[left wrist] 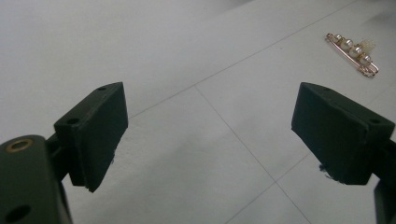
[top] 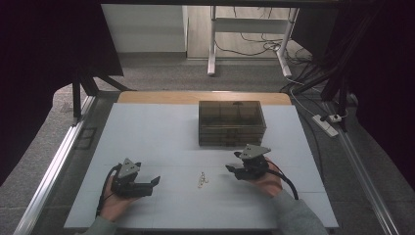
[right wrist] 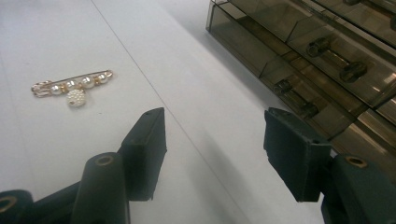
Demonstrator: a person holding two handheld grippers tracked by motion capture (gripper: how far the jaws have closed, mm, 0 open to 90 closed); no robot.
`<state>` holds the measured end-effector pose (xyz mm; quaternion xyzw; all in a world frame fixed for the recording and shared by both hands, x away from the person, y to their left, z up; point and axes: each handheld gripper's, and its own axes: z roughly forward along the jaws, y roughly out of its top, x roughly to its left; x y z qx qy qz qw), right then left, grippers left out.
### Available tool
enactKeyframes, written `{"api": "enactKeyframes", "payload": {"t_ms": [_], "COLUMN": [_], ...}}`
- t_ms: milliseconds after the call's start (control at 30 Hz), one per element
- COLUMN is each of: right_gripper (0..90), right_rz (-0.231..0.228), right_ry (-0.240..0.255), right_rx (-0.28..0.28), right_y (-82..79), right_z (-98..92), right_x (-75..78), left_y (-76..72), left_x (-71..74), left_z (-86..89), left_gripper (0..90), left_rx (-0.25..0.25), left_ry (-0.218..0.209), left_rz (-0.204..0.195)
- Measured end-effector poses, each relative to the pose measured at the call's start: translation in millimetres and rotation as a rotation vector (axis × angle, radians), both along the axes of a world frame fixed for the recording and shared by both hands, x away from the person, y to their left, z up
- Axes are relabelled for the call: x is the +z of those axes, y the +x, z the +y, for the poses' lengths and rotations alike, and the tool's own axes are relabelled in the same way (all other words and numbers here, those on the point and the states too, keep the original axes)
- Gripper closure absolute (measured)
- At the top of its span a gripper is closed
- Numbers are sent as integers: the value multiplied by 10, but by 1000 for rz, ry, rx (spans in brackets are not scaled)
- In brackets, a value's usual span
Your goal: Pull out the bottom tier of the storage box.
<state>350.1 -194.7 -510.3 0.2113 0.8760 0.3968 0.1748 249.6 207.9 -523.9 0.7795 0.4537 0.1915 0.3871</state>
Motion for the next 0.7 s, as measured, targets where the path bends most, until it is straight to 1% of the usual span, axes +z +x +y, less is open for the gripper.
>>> {"api": "enactKeyframes", "payload": {"t_ms": [67, 100, 167, 300, 567, 600, 700], "right_gripper": [386, 384, 386, 387, 387, 387, 387], "right_rz": [6, 12, 4, 4, 14, 12, 10], "right_ry": [10, 4, 4, 27, 58, 51, 56], "right_rx": [2, 3, 2, 4, -9, -11, -12], "right_y": [-30, -46, -79, -131, -140, -138, -123], "right_z": [-21, -28, -48, -104, -219, -226, -231], "right_x": [-13, -15, -6, 24, 61, 62, 63], "left_y": [1, 3, 5, 4, 19, 19, 23], "left_x": [0, -1, -2, -1, 7, 11, 13], "left_z": [4, 5, 4, 1, -9, -16, -26], "left_gripper": [119, 118, 119, 118, 119, 118, 119], "left_rx": [1, 2, 1, -2, 3, 0, -9], "left_ry": [-2, -3, -2, -1, -5, -3, -1], "left_rz": [-1, 0, 0, -2, -4, -6, -9]}}
